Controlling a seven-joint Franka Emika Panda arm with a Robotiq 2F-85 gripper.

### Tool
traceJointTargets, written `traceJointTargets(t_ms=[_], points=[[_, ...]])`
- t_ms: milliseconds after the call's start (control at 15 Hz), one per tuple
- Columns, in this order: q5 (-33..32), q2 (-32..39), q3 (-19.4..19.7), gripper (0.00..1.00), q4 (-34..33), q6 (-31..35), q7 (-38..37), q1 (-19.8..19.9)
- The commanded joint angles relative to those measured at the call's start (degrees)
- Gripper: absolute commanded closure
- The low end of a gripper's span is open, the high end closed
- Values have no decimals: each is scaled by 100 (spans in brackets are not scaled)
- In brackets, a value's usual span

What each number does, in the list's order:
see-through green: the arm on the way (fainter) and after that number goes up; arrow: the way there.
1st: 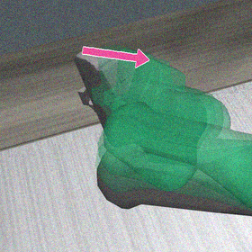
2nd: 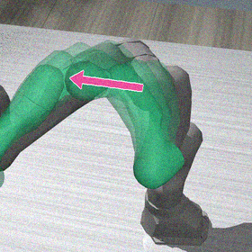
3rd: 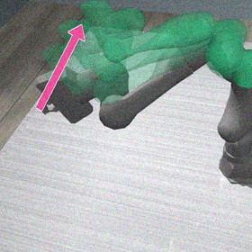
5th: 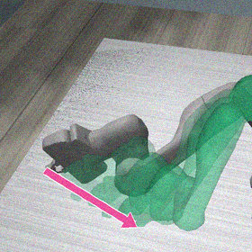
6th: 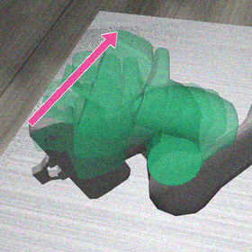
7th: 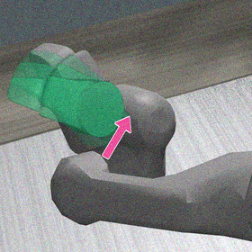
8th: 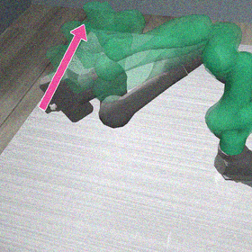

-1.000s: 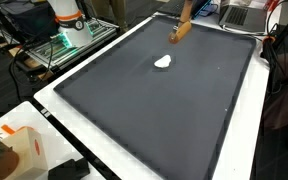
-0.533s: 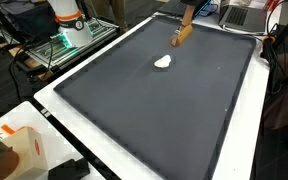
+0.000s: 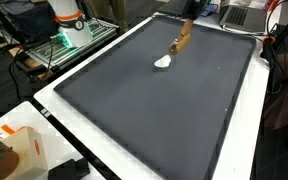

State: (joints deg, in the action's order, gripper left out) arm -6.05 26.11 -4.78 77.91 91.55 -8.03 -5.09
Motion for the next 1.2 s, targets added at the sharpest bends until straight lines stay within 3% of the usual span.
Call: traceJointTargets(t_ms=[0,200,267,467,533,1133], points=[[119,626,96,77,-972,-675,139,-79],[259,1012,99,77,-1575,-1053,53,-86],[129,702,129,52,-996,-660,68,-109],[202,938,133,52,-1362,-832,69,-110],[174,1018,156,77,-1410,-819,1,-131],[180,1700,244,77,-2348,-990,-123,-272]])
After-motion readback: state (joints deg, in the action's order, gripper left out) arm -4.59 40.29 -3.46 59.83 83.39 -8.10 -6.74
